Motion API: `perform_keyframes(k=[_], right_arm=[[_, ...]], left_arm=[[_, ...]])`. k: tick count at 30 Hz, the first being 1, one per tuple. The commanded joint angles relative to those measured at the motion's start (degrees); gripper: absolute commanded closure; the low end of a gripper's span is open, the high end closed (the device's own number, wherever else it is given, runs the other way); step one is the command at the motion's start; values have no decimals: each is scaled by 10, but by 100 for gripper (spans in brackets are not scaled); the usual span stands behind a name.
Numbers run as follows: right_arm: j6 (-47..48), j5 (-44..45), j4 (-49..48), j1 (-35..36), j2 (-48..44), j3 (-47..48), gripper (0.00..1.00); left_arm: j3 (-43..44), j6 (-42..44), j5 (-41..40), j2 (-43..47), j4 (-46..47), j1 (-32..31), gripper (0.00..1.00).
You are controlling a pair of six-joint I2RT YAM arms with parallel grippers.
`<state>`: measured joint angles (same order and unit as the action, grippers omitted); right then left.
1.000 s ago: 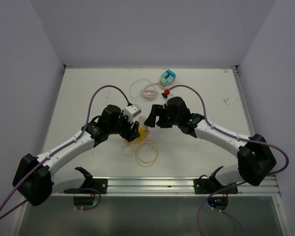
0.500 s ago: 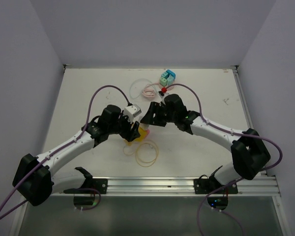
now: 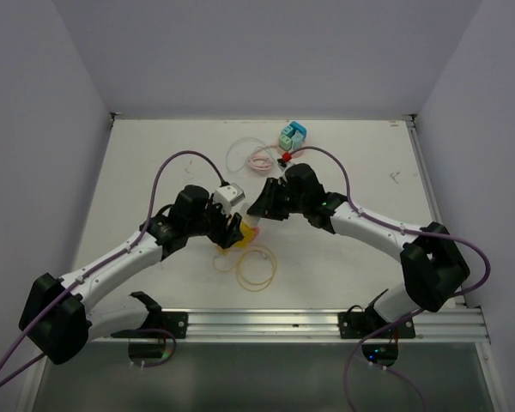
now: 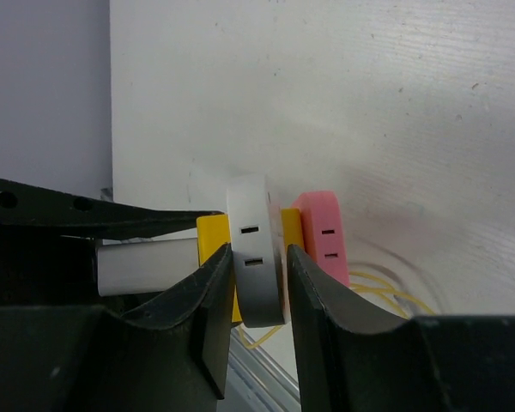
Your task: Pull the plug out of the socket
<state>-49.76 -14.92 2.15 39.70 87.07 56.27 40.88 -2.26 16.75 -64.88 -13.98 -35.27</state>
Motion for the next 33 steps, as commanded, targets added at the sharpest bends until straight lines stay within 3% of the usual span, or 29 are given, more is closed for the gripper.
perform_keyframes(k=[1, 10, 17, 33], right_arm=[[-15, 8, 9, -7, -4, 17, 66], [-71, -46, -35, -42, -9, -27, 80], [-58, -51, -29, -44, -23, -11, 100], [76, -9, 62, -119, -76, 14, 100]], left_arm=[[6, 10, -1, 34, 83, 0, 95], [-9, 9, -15, 66, 105, 0, 99], [-3, 8, -8, 49, 96, 0, 100], [34, -6, -1, -81, -7, 1, 100]])
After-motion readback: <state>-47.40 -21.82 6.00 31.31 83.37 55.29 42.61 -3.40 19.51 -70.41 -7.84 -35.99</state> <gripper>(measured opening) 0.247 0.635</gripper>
